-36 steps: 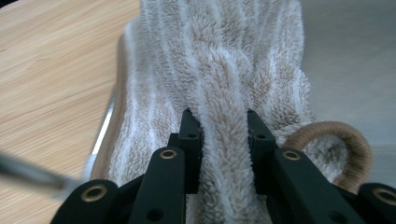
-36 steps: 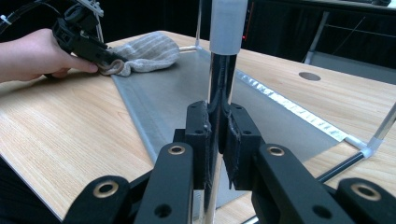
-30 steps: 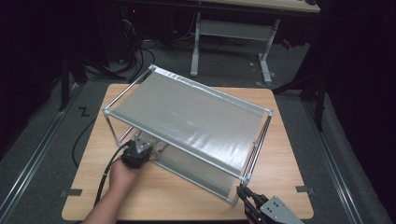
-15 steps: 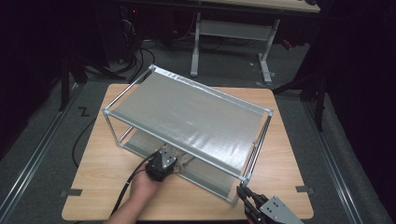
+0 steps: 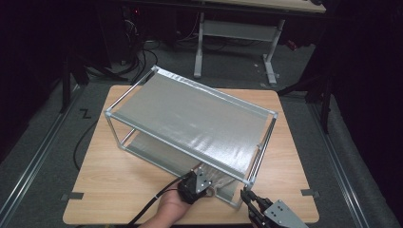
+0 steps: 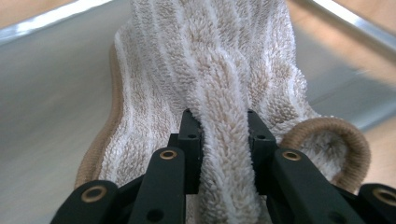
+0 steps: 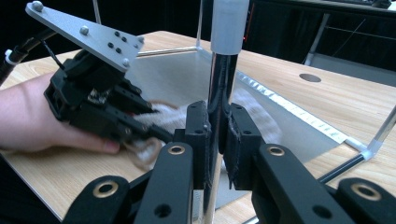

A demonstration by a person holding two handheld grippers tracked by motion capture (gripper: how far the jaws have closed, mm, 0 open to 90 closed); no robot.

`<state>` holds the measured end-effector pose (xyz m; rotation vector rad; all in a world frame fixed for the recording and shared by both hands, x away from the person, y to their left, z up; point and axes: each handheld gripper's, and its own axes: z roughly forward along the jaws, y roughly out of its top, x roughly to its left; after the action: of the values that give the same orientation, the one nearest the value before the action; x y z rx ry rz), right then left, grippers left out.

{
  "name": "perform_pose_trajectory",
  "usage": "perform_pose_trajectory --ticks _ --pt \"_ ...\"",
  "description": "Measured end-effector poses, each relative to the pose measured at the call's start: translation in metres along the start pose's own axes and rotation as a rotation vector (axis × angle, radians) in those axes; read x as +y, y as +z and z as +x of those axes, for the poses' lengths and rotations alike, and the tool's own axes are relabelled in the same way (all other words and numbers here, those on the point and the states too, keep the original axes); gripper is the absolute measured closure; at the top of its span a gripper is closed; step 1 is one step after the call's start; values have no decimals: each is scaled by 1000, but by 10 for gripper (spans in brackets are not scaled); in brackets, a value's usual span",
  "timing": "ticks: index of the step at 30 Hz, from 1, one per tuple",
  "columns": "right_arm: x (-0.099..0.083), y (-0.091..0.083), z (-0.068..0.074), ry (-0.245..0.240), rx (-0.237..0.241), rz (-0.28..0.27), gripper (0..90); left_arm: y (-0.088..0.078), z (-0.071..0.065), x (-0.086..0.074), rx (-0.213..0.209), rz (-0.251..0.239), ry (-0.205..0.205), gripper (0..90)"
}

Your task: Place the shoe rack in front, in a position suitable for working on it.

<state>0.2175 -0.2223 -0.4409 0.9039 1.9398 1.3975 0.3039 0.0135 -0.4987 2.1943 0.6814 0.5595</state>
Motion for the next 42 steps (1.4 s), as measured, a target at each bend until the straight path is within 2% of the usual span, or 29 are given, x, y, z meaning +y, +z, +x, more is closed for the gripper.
perform_pose_trajectory --ticks 1,2,3,5,6,9,11,12,13,14,19,23,24,28,29,30,31,32,37,39,40,41,42 --pt "0 0 0 0 0 0 808 0 0 0 0 0 0 733" --pt "0 0 0 0 3 0 808 0 -10 5 -31 2 9 733" --pt "0 0 0 0 3 0 808 0 -10 5 -31 2 9 732" --pt "0 1 1 -8 7 -2 808 0 -19 8 -43 -6 50 732" --pt "0 1 1 -10 9 -2 807 0 -24 9 -47 -10 57 733" --pt "1 1 3 -19 13 0 807 -1 -33 12 -74 -22 64 730" --pt "1 1 4 -22 9 5 805 -3 -38 14 -102 -28 62 727" --pt "1 1 4 -30 8 3 805 -5 -43 15 -124 -30 80 719" --pt "1 1 4 -33 4 5 804 -5 -43 15 -124 -30 80 714" --pt "1 2 4 -30 3 5 805 -6 -47 15 -117 -32 105 711" --pt "1 2 4 -28 5 4 805 -7 -49 14 -117 -35 107 711" --pt "2 2 4 -29 2 4 805 -6 -46 14 -102 -35 117 718" --pt "2 2 3 -28 0 6 805 -5 -43 13 -92 -32 97 721" --pt "1 2 3 -26 3 6 805 -5 -36 11 -90 -35 74 723" --pt "1 2 3 -27 3 7 805 -5 -33 10 -73 -35 70 723" --pt "1 2 3 -27 3 7 805 -4 -30 9 -65 -31 65 724" --pt "1 2 3 -28 5 6 804 -3 -22 5 -48 -29 41 725" --pt "1 2 3 -28 5 6 804 -3 -22 5 -48 -29 41 726" --pt "1 2 3 -33 1 6 804 -3 -4 -3 -13 -21 -7 728" --pt "1 2 3 -34 5 6 804 -5 3 -5 2 -10 -13 728" --pt "1 2 3 -35 2 5 803 -6 9 -8 23 -6 -19 728" --pt "1 2 3 -35 2 5 803 -6 9 -8 23 -6 -19 728" --pt "1 2 3 -36 2 5 804 -7 17 -12 38 -2 -19 728"
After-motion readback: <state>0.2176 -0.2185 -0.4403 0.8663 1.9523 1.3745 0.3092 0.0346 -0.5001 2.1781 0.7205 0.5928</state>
